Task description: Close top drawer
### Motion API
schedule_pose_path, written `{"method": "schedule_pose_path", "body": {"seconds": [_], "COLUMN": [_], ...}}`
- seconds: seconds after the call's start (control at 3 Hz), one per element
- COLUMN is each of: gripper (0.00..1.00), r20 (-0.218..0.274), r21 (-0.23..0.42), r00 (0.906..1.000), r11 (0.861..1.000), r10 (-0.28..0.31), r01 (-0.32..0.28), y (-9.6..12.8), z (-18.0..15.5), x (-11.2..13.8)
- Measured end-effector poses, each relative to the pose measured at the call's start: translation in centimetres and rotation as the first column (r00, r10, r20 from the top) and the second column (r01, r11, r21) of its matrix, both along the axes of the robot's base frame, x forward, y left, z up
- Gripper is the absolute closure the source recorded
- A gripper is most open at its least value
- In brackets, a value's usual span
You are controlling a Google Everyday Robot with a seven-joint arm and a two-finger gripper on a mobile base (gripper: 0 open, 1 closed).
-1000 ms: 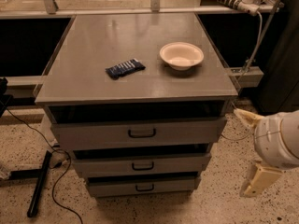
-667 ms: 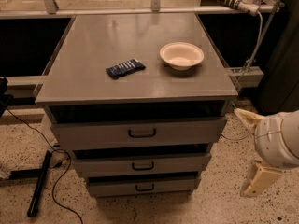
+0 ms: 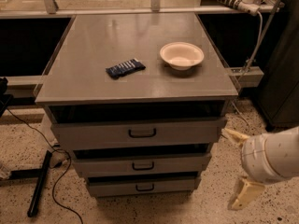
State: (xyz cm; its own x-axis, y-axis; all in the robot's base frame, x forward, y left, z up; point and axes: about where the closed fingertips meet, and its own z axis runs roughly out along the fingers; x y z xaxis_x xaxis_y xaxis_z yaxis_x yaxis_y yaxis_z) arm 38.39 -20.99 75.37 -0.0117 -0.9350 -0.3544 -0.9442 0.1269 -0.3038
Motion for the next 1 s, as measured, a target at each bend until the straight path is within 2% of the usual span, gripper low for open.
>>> {"method": "schedule_pose_path", "body": {"seconds": [0.33, 0.67, 1.0], "gripper": [0.0, 0.0, 0.0], "r20": [0.005, 0.03, 0.045], "r21": [0.063, 0.125, 0.202], "r00": [1.0, 0.9995, 0.999], "r11": [0.998, 0.992, 0.979], "r10": [0.005, 0.007, 0.003], "r01": [-0.006, -0.01, -0.012], "y": [-0.5, -1.1, -1.6], "z": [-5.6, -9.9, -13.1], "x": [-0.1, 0.1, 0.4]}}
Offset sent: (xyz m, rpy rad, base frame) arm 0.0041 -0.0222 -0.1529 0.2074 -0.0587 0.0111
